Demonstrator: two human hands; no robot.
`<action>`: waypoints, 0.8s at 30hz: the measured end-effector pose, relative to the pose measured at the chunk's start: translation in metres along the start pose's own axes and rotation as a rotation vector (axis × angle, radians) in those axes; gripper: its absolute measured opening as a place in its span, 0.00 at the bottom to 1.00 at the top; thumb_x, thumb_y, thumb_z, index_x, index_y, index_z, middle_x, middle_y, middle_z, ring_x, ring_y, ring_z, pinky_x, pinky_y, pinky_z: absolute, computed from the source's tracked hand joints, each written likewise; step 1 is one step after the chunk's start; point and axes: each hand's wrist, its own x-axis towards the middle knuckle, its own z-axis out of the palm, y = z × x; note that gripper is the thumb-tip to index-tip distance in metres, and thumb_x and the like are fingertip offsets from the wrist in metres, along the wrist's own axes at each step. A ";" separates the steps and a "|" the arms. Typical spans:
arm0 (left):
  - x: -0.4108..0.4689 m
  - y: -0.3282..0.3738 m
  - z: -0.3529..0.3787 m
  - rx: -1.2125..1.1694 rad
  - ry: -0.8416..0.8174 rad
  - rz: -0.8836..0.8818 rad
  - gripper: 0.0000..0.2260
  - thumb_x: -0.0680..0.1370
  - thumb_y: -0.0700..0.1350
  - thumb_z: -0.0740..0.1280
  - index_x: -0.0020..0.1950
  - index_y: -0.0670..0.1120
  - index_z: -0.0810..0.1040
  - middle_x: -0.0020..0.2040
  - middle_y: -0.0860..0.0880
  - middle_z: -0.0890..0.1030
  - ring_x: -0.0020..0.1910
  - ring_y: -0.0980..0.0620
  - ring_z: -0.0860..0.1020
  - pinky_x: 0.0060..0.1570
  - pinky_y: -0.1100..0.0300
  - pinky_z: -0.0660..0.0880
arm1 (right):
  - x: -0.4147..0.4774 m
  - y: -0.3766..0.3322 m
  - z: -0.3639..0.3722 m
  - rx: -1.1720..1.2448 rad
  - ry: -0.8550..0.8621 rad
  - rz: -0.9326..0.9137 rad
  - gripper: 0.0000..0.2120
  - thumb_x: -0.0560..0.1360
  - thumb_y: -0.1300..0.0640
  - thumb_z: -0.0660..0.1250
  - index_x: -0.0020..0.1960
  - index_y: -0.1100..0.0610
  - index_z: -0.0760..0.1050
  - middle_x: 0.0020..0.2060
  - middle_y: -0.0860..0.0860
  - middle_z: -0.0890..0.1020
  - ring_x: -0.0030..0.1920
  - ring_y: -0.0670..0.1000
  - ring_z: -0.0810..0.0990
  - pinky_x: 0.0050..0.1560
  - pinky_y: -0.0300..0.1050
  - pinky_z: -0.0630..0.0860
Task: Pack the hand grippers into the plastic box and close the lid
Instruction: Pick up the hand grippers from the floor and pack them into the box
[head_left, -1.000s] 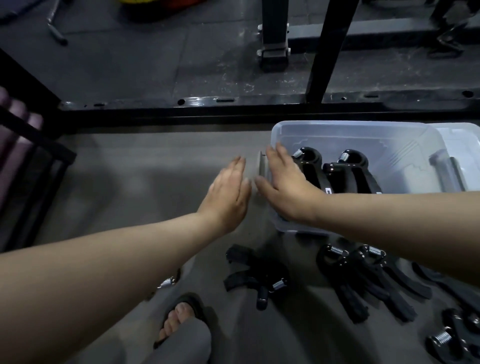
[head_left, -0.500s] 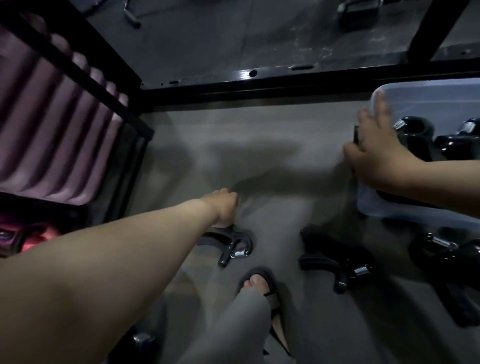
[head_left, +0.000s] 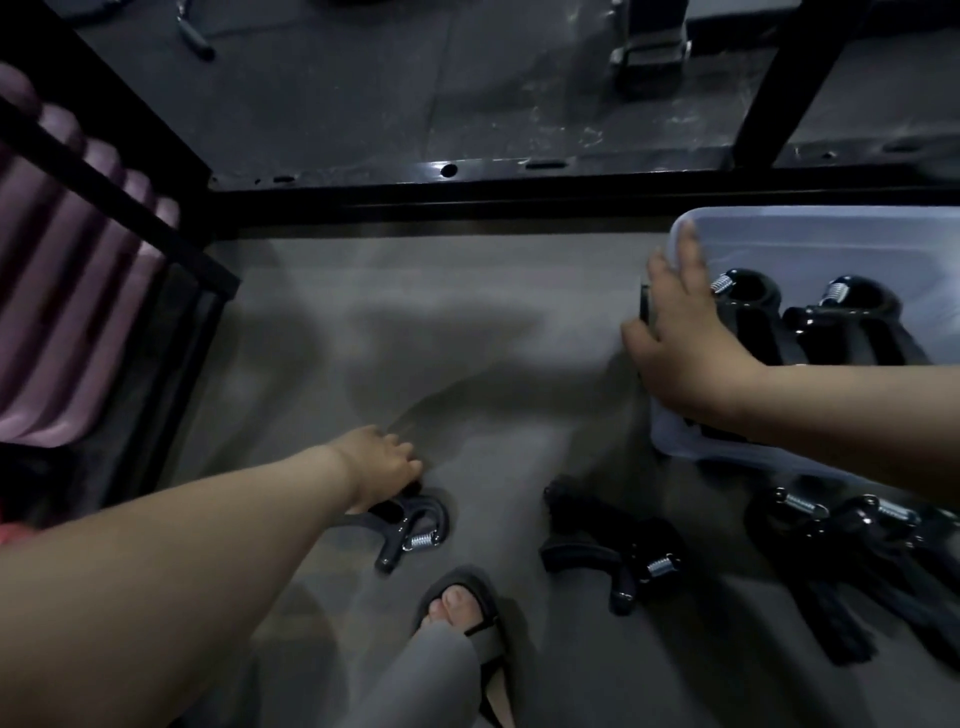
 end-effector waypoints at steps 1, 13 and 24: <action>0.000 -0.001 -0.002 0.002 0.031 -0.001 0.18 0.77 0.45 0.65 0.65 0.46 0.68 0.63 0.45 0.73 0.61 0.43 0.74 0.58 0.51 0.70 | 0.000 0.000 0.000 0.003 -0.005 0.003 0.31 0.78 0.59 0.58 0.78 0.60 0.51 0.78 0.51 0.34 0.78 0.56 0.43 0.71 0.42 0.48; 0.020 0.004 -0.075 -1.631 0.292 -0.463 0.09 0.84 0.46 0.56 0.56 0.41 0.70 0.44 0.40 0.79 0.32 0.48 0.78 0.33 0.55 0.77 | -0.002 0.001 -0.004 0.018 -0.052 -0.007 0.33 0.79 0.56 0.57 0.79 0.58 0.46 0.77 0.49 0.31 0.78 0.52 0.39 0.68 0.40 0.46; 0.009 0.028 -0.171 -2.636 0.276 0.295 0.16 0.83 0.50 0.55 0.63 0.43 0.75 0.46 0.49 0.80 0.35 0.55 0.75 0.36 0.63 0.73 | -0.021 0.016 -0.026 -0.052 -0.237 -0.143 0.29 0.80 0.50 0.59 0.78 0.52 0.53 0.76 0.48 0.28 0.79 0.57 0.46 0.75 0.50 0.56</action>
